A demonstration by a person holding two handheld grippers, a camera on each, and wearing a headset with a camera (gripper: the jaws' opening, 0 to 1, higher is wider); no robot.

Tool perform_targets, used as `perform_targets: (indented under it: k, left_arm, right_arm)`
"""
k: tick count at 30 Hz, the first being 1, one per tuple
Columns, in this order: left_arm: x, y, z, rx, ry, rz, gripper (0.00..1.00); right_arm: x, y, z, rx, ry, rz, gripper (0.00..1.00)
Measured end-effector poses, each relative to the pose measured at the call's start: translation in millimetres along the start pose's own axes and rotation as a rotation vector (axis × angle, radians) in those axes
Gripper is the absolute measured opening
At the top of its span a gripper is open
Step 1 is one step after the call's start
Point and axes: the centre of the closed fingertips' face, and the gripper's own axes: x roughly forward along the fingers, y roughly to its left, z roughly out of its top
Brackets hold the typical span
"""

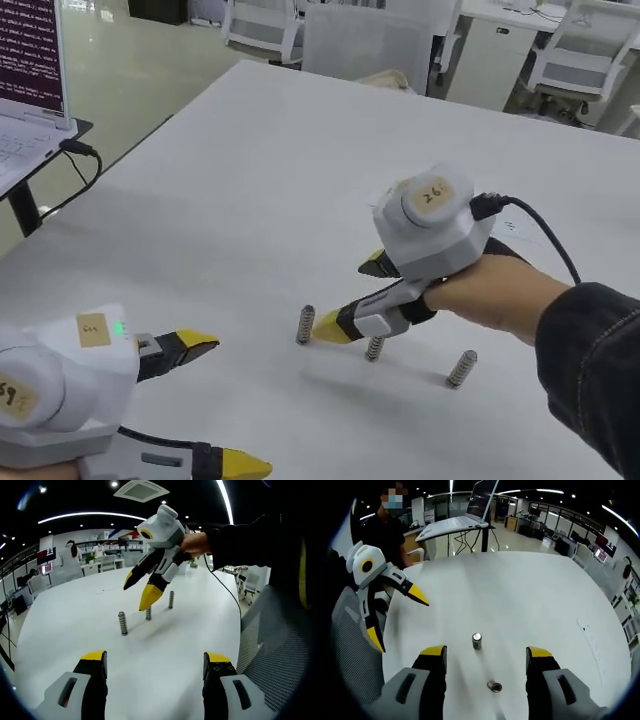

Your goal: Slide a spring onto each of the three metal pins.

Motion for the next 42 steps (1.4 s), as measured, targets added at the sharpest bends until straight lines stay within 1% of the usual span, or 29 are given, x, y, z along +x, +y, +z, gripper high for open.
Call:
perform_targets:
  k: [4,7,10,14,22,25,39,42]
  left_arm:
    - [0.5,0.2,1.3,0.000,0.001,0.001,0.75]
    - [1.0,-0.3,2.1,-0.001,0.001,0.000,0.76]
    - [1.2,-1.2,2.5,-0.002,0.001,-0.001,0.76]
    - [0.9,-1.2,2.6,-0.006,0.003,0.000,0.76]
    - [-1.1,0.1,6.8,-0.008,-0.002,0.007,0.76]
    - [-0.9,0.2,8.1,-0.006,-0.002,0.009,0.75]
    - [-0.9,0.9,14.1,-0.003,-0.005,0.020,0.75]
    - [-0.9,0.0,14.6,0.000,-0.003,0.020,0.75]
  right_arm:
    - [-7.1,-4.4,-1.8,0.014,-0.022,-0.017,0.63]
    - [-11.0,-7.4,-3.1,0.030,-0.041,-0.033,0.67]
    - [-15.0,-8.5,-4.6,0.035,-0.052,-0.045,0.68]
    - [-21.4,-12.2,-4.3,0.049,-0.079,-0.071,0.71]
    - [-40.4,-20.3,-3.4,0.077,-0.139,-0.119,0.77]
    - [-46.3,-23.2,-4.3,0.088,-0.158,-0.136,0.78]
    - [-83.3,-37.3,-17.9,0.149,-0.245,-0.232,0.81]
    - [-91.8,-37.9,-25.9,0.165,-0.255,-0.247,0.81]
